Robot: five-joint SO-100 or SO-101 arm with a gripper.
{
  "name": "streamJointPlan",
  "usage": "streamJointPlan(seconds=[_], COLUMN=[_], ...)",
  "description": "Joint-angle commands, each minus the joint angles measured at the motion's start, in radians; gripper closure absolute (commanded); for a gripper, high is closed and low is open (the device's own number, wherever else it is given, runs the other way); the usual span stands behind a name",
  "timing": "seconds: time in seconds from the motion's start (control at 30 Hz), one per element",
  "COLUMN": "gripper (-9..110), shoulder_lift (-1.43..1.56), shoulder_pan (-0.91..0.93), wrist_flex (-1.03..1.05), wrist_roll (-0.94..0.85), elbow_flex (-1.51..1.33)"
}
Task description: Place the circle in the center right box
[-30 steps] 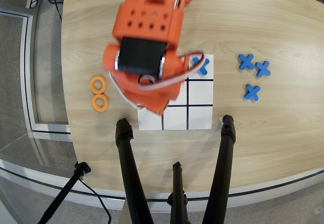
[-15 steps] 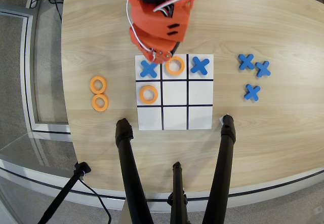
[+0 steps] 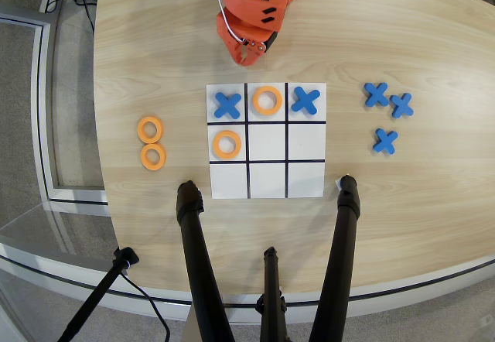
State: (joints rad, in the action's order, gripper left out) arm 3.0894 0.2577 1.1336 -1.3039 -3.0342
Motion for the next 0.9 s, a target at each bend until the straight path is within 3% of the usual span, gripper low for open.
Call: streamJointPlan(seconds=[0.0,0.4,0.53,0.7,0.87], gripper=[102,102,102,102,102], shoulder_lift=[0.071,0.27,0.304,0.304,0.304], shoulder_pan=[-0.005,0.156,0.394,0.718,0.942], wrist_flex=[0.002,0.075,0.167,0.167,0.167], wrist_roll=[-0.006,-0.012,-0.032,-0.308,-0.371], elbow_flex=[-0.04,-0.167,-0.167,-0.169,-0.169])
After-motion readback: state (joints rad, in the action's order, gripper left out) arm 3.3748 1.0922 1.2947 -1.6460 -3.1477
